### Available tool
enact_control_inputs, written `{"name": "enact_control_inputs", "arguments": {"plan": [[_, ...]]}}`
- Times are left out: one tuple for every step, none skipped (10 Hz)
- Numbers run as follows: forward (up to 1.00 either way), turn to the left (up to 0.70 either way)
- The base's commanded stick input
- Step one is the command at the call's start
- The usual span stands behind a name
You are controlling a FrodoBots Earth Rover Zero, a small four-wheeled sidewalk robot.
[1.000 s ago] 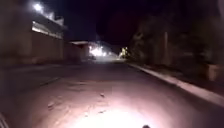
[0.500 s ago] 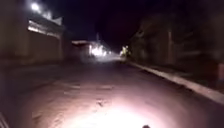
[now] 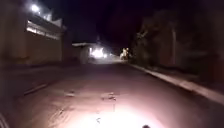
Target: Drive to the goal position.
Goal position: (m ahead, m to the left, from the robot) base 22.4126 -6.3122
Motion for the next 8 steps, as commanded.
{"name": "enact_control_inputs", "arguments": {"plan": [[0.70, -0.35], [0.70, 0.00], [0.70, 0.00], [0.70, 0.00], [0.70, 0.00], [0.70, 0.00], [0.70, 0.00], [0.70, 0.00]]}}
